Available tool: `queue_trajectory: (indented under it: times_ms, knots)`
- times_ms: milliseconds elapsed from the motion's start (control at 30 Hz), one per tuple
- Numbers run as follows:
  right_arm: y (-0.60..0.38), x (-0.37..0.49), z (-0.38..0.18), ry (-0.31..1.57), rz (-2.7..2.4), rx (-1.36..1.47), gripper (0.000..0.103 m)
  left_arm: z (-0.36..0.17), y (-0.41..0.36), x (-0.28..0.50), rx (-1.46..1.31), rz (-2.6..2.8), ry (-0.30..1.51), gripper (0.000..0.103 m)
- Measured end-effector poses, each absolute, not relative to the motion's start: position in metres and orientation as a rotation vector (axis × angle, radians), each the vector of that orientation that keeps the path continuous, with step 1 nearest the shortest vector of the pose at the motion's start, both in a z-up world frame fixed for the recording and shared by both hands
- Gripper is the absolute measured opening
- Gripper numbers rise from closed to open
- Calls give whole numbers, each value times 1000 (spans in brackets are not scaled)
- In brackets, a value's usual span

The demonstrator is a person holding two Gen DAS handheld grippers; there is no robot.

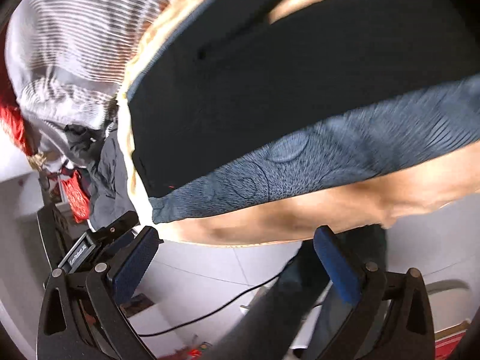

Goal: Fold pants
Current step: 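Move both tools to the patterned waistband and close on it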

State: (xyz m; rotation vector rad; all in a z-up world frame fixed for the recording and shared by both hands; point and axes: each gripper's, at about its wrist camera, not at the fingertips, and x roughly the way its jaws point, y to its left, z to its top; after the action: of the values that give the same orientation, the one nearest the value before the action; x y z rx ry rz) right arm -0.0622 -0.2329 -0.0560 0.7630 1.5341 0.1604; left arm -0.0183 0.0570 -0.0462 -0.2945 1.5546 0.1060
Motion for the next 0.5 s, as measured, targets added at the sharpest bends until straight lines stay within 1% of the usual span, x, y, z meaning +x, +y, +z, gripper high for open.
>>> queue_trajectory:
  times_ms: [133,300,367,467,500]
  knots:
    - [-231,-71,-106,1481,122,903,103,-82,78,-30,-399,110,1572,103]
    - [-238,-77,-144,1397,134,1068,102,-103,91,-41,-437,71,1556,103]
    - [-240,-77,-150,1362,145,1120,101,-107,94,-44,-456,55,1556,103]
    - [-238,-76,-148,1284,191,1209,83,-110,100,-45,-513,27,1556,103]
    - [-236,-74,-147,1277,194,1221,83,-111,101,-44,-536,18,1553,103]
